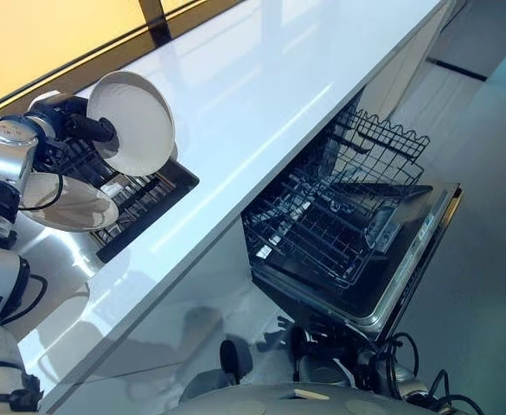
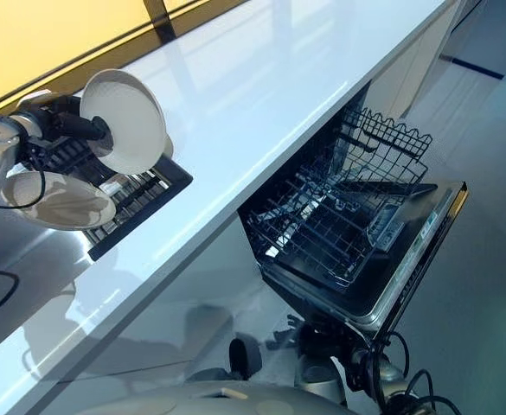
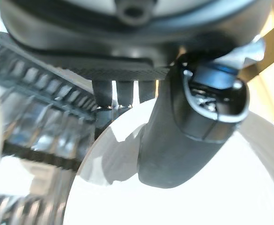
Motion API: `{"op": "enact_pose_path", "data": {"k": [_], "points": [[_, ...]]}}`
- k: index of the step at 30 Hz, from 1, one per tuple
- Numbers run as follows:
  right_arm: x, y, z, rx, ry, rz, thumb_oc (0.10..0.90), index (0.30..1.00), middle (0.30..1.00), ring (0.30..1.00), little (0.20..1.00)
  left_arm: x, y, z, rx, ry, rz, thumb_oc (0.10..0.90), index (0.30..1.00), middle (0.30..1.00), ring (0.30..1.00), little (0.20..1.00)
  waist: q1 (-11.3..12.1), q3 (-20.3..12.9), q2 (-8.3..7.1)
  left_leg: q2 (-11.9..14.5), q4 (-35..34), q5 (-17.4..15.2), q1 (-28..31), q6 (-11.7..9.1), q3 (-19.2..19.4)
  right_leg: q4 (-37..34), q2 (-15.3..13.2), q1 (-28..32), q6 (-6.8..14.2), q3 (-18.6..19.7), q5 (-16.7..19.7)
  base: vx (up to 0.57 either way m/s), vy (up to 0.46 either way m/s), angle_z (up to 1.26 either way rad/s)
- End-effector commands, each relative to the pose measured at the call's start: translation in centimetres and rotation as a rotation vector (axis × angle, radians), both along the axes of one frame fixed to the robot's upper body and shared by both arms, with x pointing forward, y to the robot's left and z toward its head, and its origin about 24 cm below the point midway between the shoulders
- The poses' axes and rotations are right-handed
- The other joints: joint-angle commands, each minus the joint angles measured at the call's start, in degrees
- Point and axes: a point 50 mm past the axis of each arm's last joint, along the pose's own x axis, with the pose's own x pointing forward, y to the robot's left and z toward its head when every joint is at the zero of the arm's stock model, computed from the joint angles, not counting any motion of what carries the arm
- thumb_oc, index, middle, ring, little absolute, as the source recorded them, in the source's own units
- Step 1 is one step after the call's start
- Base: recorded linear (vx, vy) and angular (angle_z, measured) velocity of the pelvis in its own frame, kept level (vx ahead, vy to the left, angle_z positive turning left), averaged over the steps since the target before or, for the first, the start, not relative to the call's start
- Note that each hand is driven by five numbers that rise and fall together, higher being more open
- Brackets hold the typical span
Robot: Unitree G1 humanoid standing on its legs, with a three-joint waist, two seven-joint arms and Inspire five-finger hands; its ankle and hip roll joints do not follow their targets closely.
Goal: Pick up plates and place into dishwasher.
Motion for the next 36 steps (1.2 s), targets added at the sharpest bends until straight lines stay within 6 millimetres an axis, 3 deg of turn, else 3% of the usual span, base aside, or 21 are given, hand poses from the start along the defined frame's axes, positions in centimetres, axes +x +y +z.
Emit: {"op": "enact_pose_path", "data": {"k": [1,7,8,14,20,24,29,31,36], "points": [[0.2,0.4,0.7,0.091,-0.06,0.057,0.8,0.9,0.9,0.9,0.9,-0.6,-0.1,8.4,0.085,-0.309,0.009,0.1,0.3,0.3,0.3,0.2,0.7,-3.3,2.65,-2.9,0.4,-4.2,2.8,0.5,-0.7,0.2,0.6,4.9,2.6,-0.8,-3.6,0.01,-0.048,-0.02],[3.6,3.3,4.3,0.335,-0.267,0.161,0.8,0.9,0.9,0.9,0.9,-1.4,-0.5,9.7,0.129,-0.417,-0.02,0.1,0.3,0.3,0.3,0.2,0.6,-3.8,2.12,-2.9,0.4,-4.3,3.4,0.6,-1.1,0.3,0.6,5.5,2.6,-1.1,-3.8,0.0,-0.037,0.01],[4.3,3.8,5.7,0.388,-0.335,0.174,0.8,0.9,0.9,0.9,0.9,-1.8,-0.6,10.1,0.136,-0.445,-0.037,0.1,0.3,0.3,0.3,0.2,0.4,-3.9,1.84,-2.9,0.4,-4.4,3.5,0.6,-1.1,0.3,0.7,5.5,2.6,-1.2,-3.9,-0.01,-0.033,0.03],[6.3,3.6,10.4,0.585,-0.54,0.177,0.8,0.9,0.9,0.9,0.9,-2.9,-1.7,11.5,0.168,-0.562,-0.104,0.1,0.3,0.3,0.3,0.2,-0.2,-4.6,1.15,-2.6,0.4,-4.6,3.6,0.5,-0.7,0.3,0.9,5.5,2.7,-1.0,-4.1,0.0,-0.005,0.01],[8.2,3.8,16.4,0.807,-0.76,0.27,0.8,0.9,0.9,0.9,0.9,-3.4,-3.7,10.2,0.171,-0.626,-0.215,0.1,0.3,0.3,0.3,0.2,-0.4,-5.0,0.35,-2.6,0.4,-4.9,3.8,0.6,-0.7,0.2,1.0,5.5,2.8,-0.7,-4.2,-0.02,-0.001,0.0],[9.6,2.2,20.0,0.746,-0.895,0.27,0.8,0.9,0.9,0.9,0.9,-3.9,-4.4,9.5,0.163,-0.667,-0.256,0.1,0.3,0.3,0.3,0.2,-0.5,-5.4,-0.22,-2.3,0.4,-4.9,3.8,0.6,-0.4,0.2,1.1,5.4,2.9,-0.4,-4.1,-0.01,0.002,-0.02],[10.6,-0.5,23.2,0.631,-1.026,0.159,0.8,0.9,0.9,0.9,0.9,-5.0,-4.8,8.6,0.173,-0.714,-0.276,0.1,0.3,0.3,0.3,0.2,-1.1,-5.5,-0.57,-2.1,0.4,-4.9,3.8,0.6,0.1,0.3,1.3,5.1,2.8,0.1,-3.8,-0.04,0.01,-0.07],[11.0,-1.3,25.3,0.582,-1.138,0.086,0.8,0.9,0.9,0.9,0.9,-5.5,-5.3,7.9,0.174,-0.729,-0.288,0.1,0.3,0.3,0.3,0.2,-1.5,-5.2,-0.8,-2.2,0.4,-4.3,3.5,0.8,0.4,0.3,1.5,4.7,2.6,0.5,-3.1,-0.06,0.01,-0.15],[11.3,-0.8,28.0,0.589,-1.268,0.037,0.8,0.9,0.9,0.9,0.9,-5.9,-6.2,6.6,0.164,-0.739,-0.312,0.1,0.3,0.3,0.3,0.2,-1.8,-5.1,-0.73,-2.3,0.4,-4.3,3.5,1.2,0.9,0.3,1.9,4.5,2.3,1.2,-3.0,-0.03,0.008,-0.12]]}}
